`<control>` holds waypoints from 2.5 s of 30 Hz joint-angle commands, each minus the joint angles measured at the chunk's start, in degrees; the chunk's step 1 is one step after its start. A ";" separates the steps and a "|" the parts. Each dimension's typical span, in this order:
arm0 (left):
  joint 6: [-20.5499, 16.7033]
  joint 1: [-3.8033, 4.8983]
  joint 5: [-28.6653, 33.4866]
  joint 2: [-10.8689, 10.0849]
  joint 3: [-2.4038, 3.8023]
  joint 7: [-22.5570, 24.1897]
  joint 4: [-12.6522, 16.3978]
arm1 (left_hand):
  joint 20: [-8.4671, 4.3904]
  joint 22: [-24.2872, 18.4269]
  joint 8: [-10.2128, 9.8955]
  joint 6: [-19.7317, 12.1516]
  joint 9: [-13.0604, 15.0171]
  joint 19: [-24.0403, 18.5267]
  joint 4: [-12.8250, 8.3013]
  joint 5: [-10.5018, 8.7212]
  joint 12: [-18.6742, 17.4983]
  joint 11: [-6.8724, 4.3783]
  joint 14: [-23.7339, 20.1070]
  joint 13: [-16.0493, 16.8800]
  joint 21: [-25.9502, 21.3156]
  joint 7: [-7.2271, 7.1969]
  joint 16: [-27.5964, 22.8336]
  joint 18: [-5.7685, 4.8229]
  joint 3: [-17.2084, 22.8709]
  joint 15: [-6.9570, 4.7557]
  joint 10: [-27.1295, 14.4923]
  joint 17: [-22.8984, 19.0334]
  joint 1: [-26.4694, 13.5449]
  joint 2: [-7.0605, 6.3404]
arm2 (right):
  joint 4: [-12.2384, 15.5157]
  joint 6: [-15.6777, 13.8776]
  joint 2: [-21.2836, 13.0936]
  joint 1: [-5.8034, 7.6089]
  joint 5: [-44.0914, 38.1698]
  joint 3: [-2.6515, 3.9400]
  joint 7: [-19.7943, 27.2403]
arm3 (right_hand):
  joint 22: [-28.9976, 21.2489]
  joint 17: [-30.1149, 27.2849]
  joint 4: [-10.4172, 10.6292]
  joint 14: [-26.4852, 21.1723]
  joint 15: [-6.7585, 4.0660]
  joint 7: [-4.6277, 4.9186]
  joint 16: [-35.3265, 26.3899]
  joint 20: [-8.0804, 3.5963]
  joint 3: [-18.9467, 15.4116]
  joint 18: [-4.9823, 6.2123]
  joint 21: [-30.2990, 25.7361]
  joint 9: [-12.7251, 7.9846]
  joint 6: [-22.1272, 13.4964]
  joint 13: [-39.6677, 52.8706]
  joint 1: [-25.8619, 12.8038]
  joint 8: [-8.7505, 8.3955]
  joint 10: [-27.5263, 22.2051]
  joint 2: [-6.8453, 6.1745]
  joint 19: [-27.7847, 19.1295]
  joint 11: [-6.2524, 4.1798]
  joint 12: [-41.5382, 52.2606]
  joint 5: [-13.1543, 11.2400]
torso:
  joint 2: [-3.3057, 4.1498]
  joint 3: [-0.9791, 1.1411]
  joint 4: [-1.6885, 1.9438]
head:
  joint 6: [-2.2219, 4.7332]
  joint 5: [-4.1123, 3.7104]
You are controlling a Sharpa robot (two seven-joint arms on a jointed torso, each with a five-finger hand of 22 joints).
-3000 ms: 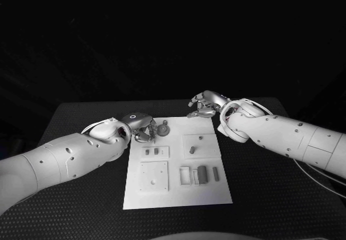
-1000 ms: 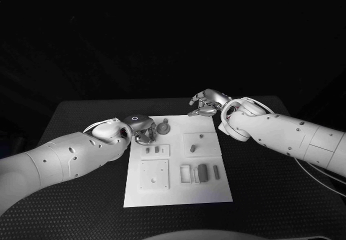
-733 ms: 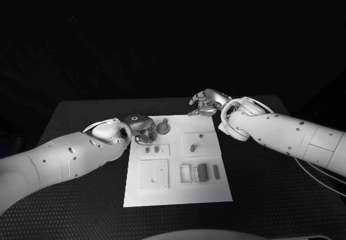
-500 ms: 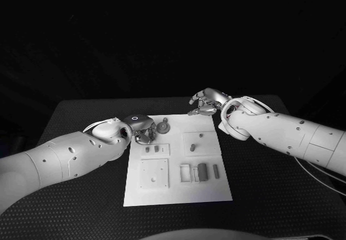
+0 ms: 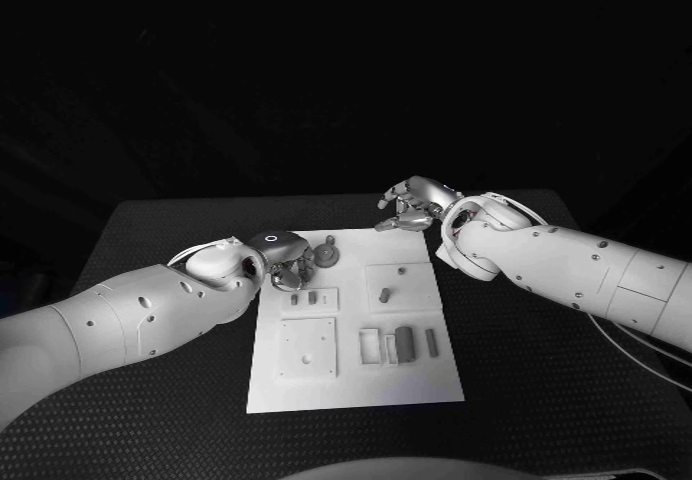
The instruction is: Assemble the parts on the task board
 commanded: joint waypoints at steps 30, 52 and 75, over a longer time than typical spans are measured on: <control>3.37 -0.18 -1.65 1.37 -0.82 -0.51 -1.19 | -0.52 1.08 0.23 0.39 0.04 -0.27 0.05 -0.73 -0.45 -0.04 -0.32 0.52 -0.28 0.07 -0.14 5.60 0.05 -0.12 0.56 0.16 0.22 0.40 | 0.06 0.41 -0.09 -0.12 -0.06 0.02 0.24 | 0.97 -0.06 0.37 -0.35 0.03 0.50 -0.21 -0.47 0.02 1.72 -0.32 -0.09 -0.13 -0.13 -0.52 0.33 -0.56 -0.04 -0.03 -0.03 0.36 -0.09 | 0.02 -0.02 0.00 | -0.08 -0.37; 0.57 -0.31 -0.06 0.90 -1.10 1.16 -1.31 | -0.54 0.97 -0.22 -0.40 -0.17 -0.24 -0.21 -1.21 -0.92 0.05 -0.31 0.85 -0.52 0.38 -0.30 5.50 -0.10 -0.05 0.24 0.17 0.43 -0.75 | 0.10 0.17 -0.12 -0.19 0.09 0.02 0.34 | 0.98 -0.07 0.34 -0.36 0.03 0.51 -0.21 -0.47 0.03 1.72 -0.33 -0.09 -0.17 -0.17 -0.48 0.32 -0.57 -0.03 -0.04 -0.02 0.40 -0.09 | -0.03 -0.01 0.04 | -0.16 -0.31; -0.59 -0.32 0.77 0.61 -1.10 0.61 -1.35 | -0.11 0.96 -3.30 -6.96 -1.91 -0.55 0.33 -4.37 -1.48 0.46 -1.09 1.77 -1.55 1.58 -0.66 5.63 -2.15 0.35 -0.73 0.29 -0.91 -2.77 | 0.01 0.17 -0.14 -0.20 0.09 0.02 0.29 | 0.98 -0.08 0.33 -0.37 0.04 0.52 -0.21 -0.47 0.02 1.72 -0.34 -0.10 -0.21 -0.21 -0.49 0.31 -0.59 -0.06 -0.04 -0.01 0.42 -0.09 | -0.02 -0.03 0.03 | -0.08 -0.24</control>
